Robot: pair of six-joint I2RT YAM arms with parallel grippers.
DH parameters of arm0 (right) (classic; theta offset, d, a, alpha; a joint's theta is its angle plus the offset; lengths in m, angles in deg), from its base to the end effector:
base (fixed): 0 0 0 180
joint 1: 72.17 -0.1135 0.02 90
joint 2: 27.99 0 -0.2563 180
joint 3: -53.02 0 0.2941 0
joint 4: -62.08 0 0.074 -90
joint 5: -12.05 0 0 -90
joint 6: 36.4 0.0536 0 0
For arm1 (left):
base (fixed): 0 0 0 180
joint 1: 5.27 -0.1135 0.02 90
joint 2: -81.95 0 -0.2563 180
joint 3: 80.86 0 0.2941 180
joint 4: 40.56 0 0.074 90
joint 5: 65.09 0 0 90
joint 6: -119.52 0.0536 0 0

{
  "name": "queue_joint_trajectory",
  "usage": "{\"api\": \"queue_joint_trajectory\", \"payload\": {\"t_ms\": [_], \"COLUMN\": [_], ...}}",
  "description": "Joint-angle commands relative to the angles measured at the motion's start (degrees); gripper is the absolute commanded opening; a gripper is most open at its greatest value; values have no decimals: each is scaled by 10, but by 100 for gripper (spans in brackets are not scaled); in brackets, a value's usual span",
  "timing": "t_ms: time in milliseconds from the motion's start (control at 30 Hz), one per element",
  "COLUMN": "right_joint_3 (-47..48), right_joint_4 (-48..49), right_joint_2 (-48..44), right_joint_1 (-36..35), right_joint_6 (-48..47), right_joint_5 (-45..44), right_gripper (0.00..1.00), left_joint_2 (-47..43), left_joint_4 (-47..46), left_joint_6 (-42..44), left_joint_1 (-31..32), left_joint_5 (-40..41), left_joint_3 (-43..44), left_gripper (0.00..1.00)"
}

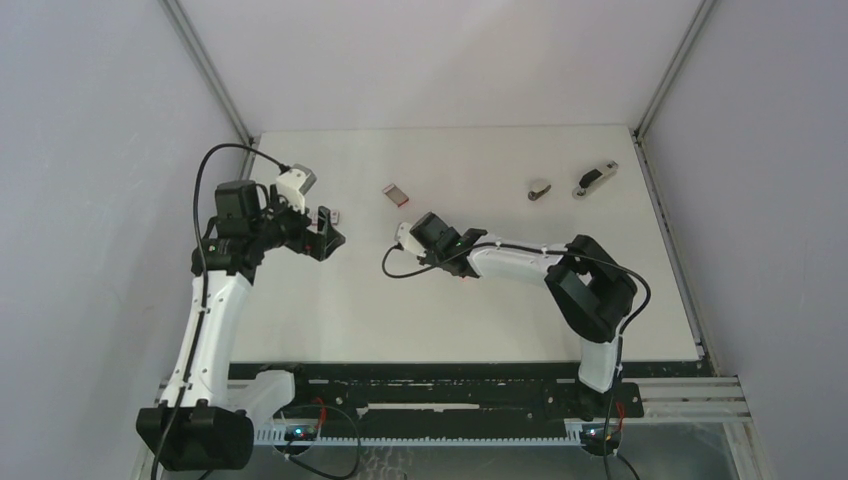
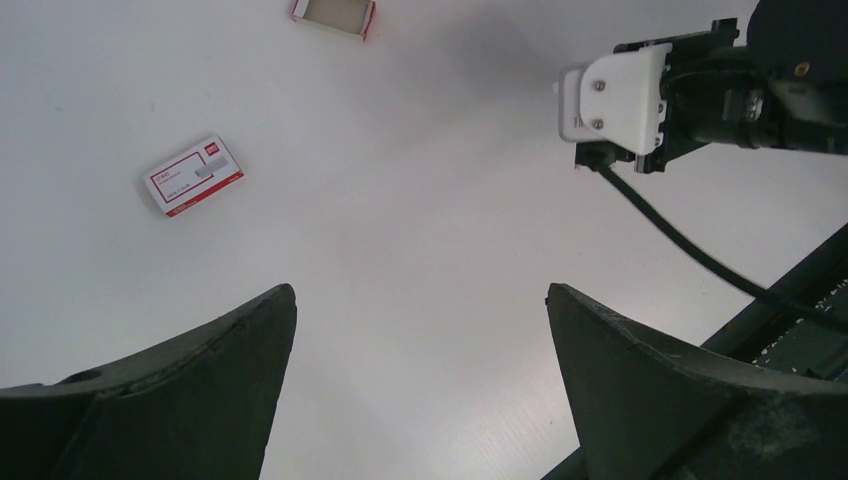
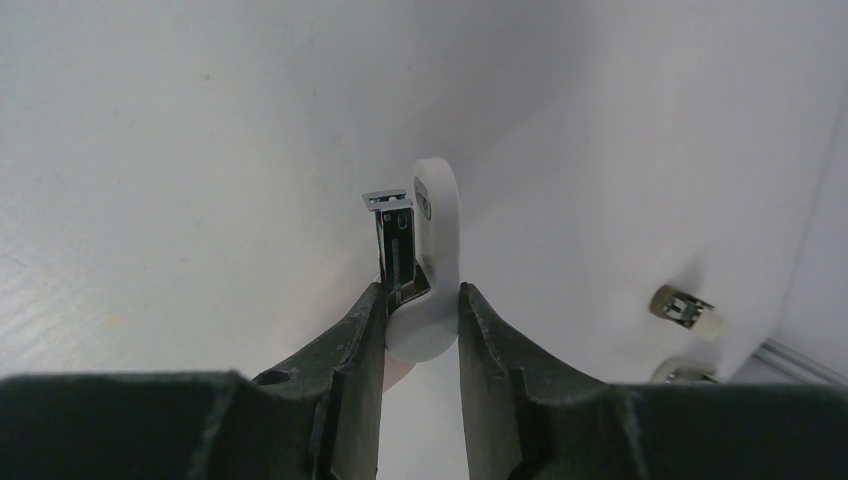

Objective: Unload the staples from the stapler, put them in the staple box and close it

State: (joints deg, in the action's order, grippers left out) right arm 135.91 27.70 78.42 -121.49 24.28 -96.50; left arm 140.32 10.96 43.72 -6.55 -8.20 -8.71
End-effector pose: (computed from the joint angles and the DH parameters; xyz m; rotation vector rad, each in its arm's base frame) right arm 0.2922 0.3138 0.1363 -1.5071 2.0271 -0.2797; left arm 0.2658 -0.0233 0.3290 0.5470 2.0768 -0.4856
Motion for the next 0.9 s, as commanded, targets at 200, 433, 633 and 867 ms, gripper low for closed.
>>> {"api": "queue_joint_trajectory", "payload": {"t_ms": [200,433,633,867], "right_joint_3": [-13,-31,-50,-51], "right_joint_4": [85,117,157,149], "right_joint_2": [46,64,78,79], "right_joint_1": [-57,-81,-101,-108], "right_joint_6": [-68,-98,-133,-128], "right_joint_5": [-175,-212,-239,-229], "right_gripper": [7,9,14,22], "left_joint_2": [-28,-32,-32,-33], "left_joint_4": [-34,-42,-45,-47], "left_joint_6": [-5,-13,-16,-16], "left_joint_1": [-31,-46,-49,-54], "left_joint_5": [8,0,-5,-8], "left_joint_3": [-17,-22,-25,-26], "left_gripper": [100,99,100,100]}}
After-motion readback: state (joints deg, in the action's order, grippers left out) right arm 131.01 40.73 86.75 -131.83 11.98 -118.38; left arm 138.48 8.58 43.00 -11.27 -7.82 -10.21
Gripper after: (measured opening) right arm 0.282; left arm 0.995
